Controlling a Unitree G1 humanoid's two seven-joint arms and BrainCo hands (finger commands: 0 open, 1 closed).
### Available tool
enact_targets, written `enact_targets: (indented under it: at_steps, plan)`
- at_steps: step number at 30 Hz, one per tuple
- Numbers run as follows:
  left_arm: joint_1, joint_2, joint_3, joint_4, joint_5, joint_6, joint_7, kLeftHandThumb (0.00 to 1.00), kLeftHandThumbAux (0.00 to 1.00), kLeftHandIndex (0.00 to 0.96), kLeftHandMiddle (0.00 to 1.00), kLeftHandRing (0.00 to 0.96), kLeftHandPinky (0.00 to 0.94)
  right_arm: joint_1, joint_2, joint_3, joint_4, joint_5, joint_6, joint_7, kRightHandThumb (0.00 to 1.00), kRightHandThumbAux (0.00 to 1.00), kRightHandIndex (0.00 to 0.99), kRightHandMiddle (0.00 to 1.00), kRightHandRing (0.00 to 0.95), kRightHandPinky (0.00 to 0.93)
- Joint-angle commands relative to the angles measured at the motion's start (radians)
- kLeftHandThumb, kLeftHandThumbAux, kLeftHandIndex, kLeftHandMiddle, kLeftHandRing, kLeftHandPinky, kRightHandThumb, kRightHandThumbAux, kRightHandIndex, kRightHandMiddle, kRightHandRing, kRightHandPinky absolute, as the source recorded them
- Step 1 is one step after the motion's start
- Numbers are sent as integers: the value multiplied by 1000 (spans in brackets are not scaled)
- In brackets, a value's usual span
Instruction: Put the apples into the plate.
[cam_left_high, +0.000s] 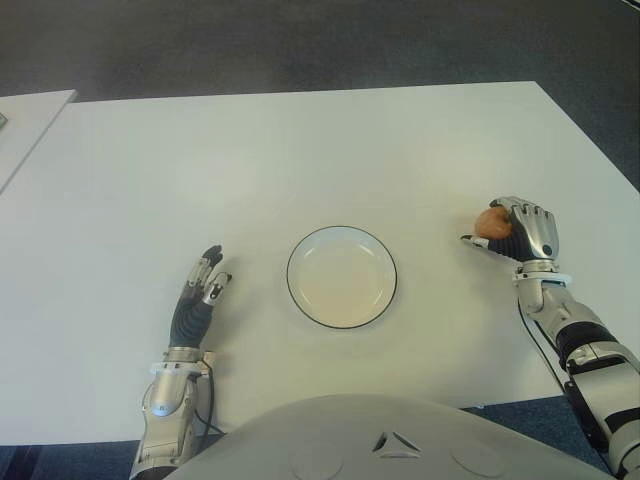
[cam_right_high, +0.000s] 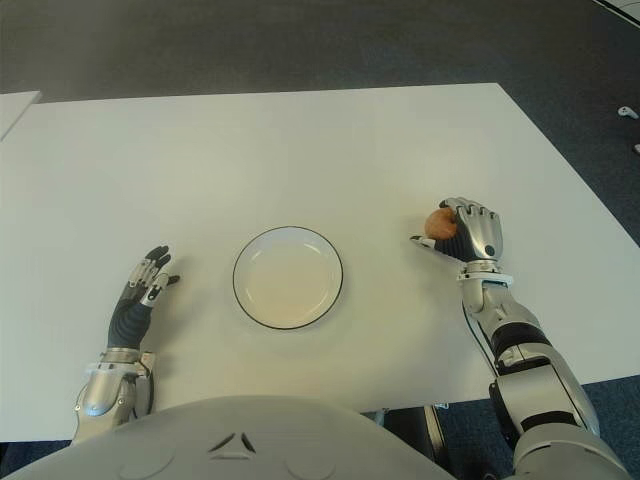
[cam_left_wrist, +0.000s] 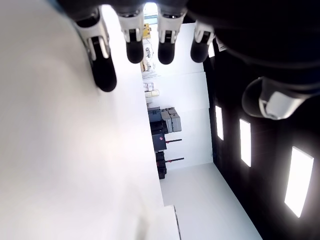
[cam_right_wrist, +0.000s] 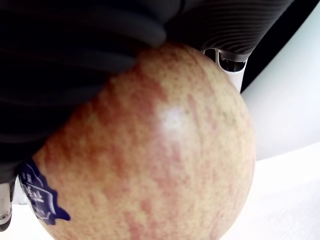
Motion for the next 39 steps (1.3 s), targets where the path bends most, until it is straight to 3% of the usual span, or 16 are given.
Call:
enact_targets:
  at_steps: [1,14,30,39]
  plan:
    - [29,5,2,57,3,28,-15,46,327,0,0,0,0,-4,8,-5,1,23,-33,4,999,630,858,890,884,872]
    - [6,12,6,95,-13,10,-33,53,324,0,0,0,0,19,-10,-17,-75,34,-84,5,1000,637,878,904,898,885]
    - [5,11,3,86,-1,31,-21,52,321,0,0,0,0,65,-43,-83,-360,37,-75,128,1000,630,893,916,910,893]
    - [1,11,2,92,1,31,-24,48,323,0,0,0,0,113,-20,-134,-556,41,-28,218,1000,624,911,936,919,903]
